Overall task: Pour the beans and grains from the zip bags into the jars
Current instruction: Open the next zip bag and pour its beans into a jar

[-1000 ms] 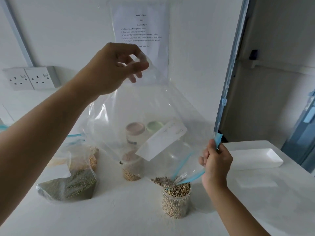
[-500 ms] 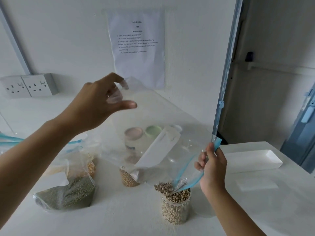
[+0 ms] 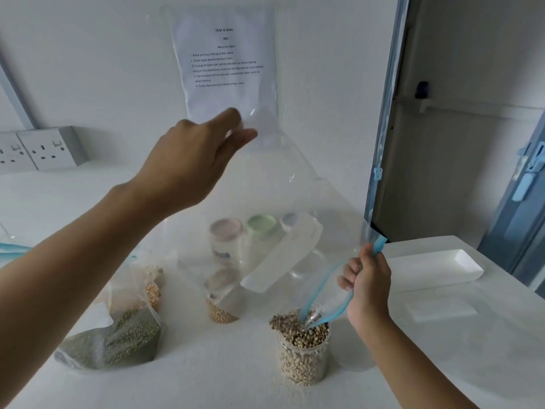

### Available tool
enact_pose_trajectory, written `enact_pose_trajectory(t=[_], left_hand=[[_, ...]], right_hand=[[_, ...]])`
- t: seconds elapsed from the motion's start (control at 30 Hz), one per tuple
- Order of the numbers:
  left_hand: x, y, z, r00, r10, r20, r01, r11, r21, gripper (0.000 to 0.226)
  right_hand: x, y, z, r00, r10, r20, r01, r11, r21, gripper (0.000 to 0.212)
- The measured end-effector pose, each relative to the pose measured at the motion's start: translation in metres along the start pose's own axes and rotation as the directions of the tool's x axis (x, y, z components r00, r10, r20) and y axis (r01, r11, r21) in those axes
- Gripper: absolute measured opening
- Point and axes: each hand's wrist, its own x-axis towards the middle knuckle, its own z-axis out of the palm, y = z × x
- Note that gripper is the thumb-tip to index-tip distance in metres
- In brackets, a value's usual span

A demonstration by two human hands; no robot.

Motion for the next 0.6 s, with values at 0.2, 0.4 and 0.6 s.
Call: enact_pose_trajectory(t=[0.2, 0.4, 0.6], left_hand=[[0.036, 0.02, -0.006, 0.998, 0.067, 0.022, -0.067, 0.998, 0.02, 0.044], [0.04, 0.027, 0.004, 0.99, 0.035, 0.135, -0.046, 0.996, 0.08, 0.063], [0.053, 0.031, -0.008, 0.993, 0.03, 0.11, -0.037, 0.997, 0.061, 0.06]], right_hand=[[0.003, -0.004, 0.003, 0.997, -0.028, -0.069, 0.027, 0.999, -0.018, 0.036], [0.008, 0.002, 0.0, 0.995, 0.003, -0.104, -0.001, 1.0, 0.012, 0.036], [0.006, -0.002, 0.002, 0.994, -0.011, -0.11, 0.012, 1.0, 0.013, 0.037]])
